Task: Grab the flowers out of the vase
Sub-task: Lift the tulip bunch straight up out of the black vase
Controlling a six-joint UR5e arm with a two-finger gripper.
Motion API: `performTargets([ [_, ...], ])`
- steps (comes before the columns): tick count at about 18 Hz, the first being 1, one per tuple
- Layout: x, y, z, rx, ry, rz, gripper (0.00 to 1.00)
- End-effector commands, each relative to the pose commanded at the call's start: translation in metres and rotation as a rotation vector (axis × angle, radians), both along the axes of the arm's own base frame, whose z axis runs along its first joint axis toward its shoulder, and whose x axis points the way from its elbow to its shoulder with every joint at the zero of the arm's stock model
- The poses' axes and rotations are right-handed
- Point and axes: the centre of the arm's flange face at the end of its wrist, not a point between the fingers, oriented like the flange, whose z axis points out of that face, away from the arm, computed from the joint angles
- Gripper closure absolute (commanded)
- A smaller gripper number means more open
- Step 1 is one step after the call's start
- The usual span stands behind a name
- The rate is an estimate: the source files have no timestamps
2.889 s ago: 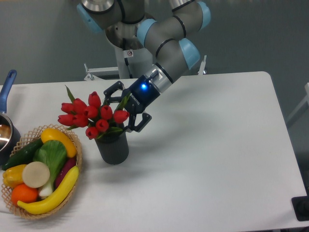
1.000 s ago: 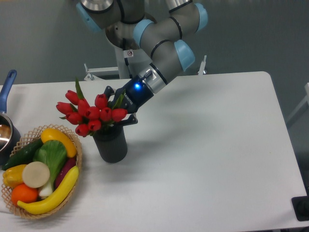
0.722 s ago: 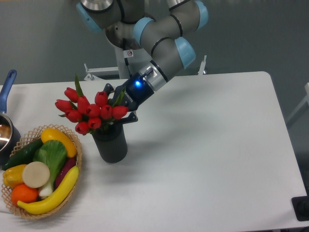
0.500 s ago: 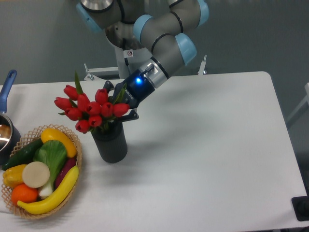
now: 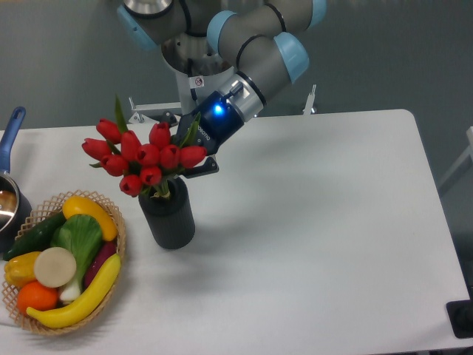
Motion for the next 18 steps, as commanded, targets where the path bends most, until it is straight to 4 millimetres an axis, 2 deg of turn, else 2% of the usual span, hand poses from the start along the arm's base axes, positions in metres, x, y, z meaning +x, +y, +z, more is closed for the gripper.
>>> performTargets([
  [3,-0.001,-0.002,0.015,0.016,-0.023,0.011,0.69],
  [11,-0.023,-0.007,0.051,0.048,-0.1,0.057,0.69],
  [18,-0.03,-0.008,0.063,0.068,-0.097,0.061,0.69],
])
